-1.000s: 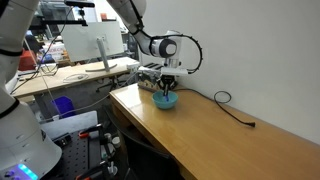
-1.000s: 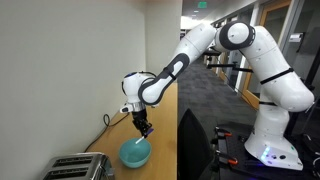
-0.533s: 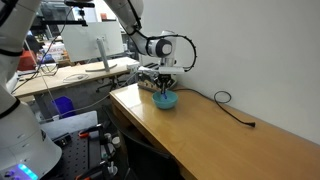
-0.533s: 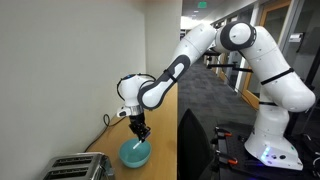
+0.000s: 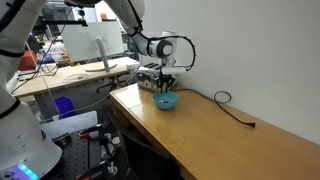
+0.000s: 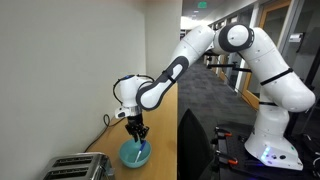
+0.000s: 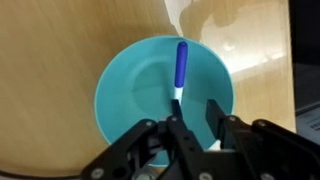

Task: Put the pen in the bowl

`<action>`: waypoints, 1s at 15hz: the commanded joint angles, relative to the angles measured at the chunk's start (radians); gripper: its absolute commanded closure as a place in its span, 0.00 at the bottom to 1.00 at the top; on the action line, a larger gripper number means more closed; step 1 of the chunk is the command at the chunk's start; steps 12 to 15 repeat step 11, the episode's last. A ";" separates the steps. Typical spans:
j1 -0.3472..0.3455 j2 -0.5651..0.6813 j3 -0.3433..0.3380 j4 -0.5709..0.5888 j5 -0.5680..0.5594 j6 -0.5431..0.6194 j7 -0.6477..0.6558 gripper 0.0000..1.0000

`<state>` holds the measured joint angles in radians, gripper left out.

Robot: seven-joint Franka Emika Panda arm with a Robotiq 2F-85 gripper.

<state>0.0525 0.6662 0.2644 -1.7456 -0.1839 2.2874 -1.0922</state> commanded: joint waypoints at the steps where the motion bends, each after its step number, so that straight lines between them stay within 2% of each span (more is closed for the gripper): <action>1: -0.033 -0.020 0.010 -0.017 0.027 0.035 -0.048 0.31; 5: -0.074 -0.073 -0.045 -0.048 0.039 0.016 0.027 0.03; 6: -0.086 -0.087 -0.058 -0.054 0.041 0.009 0.031 0.00; 11: -0.189 -0.194 -0.049 -0.149 0.123 0.012 -0.075 0.00; 15: -0.189 -0.194 -0.049 -0.149 0.123 0.012 -0.075 0.00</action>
